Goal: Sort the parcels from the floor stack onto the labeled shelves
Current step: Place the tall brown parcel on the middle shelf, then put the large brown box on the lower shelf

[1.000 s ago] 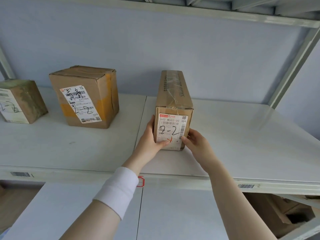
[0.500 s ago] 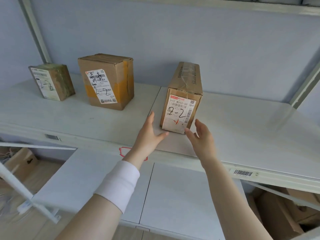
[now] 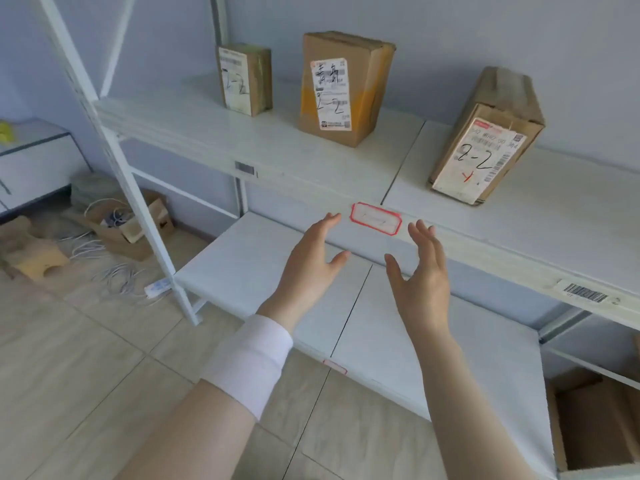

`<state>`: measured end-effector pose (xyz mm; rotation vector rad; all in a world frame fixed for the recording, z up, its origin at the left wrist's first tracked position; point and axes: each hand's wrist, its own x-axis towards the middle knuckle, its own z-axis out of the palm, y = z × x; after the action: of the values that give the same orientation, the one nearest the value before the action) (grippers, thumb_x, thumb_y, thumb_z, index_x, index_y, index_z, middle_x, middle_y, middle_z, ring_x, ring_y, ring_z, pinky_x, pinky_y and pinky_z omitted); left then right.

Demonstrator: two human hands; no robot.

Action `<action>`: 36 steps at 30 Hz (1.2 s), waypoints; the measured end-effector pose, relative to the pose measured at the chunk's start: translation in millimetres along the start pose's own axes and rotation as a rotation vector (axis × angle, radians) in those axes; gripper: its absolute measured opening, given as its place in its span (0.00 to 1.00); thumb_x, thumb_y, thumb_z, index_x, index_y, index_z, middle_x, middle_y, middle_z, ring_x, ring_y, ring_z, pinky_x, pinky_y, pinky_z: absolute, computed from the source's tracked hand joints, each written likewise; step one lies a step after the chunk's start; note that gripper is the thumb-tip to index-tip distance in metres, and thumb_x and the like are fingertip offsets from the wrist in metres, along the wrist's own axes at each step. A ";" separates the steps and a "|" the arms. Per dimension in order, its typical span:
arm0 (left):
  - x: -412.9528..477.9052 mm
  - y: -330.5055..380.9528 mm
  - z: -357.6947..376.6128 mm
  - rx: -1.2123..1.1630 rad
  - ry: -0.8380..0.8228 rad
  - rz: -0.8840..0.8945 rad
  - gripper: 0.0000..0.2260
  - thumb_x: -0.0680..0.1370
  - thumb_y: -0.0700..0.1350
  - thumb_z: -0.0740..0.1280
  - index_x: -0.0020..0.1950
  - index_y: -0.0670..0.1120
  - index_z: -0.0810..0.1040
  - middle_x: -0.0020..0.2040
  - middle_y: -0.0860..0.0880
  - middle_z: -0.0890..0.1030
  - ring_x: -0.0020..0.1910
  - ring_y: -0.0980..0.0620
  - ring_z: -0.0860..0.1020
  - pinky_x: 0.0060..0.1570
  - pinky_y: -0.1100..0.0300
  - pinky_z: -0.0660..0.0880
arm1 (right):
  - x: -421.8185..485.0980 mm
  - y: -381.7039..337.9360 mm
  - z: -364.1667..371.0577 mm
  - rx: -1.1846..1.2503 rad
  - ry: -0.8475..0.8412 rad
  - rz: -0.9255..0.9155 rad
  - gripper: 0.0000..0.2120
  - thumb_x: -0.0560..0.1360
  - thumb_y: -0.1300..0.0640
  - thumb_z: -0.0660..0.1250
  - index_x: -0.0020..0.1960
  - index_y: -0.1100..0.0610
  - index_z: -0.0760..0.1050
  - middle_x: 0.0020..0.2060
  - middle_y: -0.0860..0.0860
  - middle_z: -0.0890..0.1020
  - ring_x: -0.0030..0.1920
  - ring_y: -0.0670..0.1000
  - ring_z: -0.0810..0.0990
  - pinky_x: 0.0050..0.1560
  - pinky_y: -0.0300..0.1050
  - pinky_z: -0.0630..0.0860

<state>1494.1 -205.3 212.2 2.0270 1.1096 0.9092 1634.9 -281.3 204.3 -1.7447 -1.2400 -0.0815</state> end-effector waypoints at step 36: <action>-742.3 -139.2 -190.4 0.297 0.420 -1.445 0.22 0.80 0.47 0.59 0.74 0.48 0.60 0.75 0.49 0.61 0.74 0.53 0.61 0.71 0.56 0.56 | -613.3 -286.2 107.4 -0.378 -1.706 -1.018 0.28 0.79 0.50 0.59 0.76 0.54 0.55 0.75 0.53 0.57 0.77 0.55 0.48 0.75 0.51 0.48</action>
<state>981.8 -756.9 12.4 0.6915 2.4657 0.3445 1075.4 -623.0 4.9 -0.9776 -3.3968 0.7766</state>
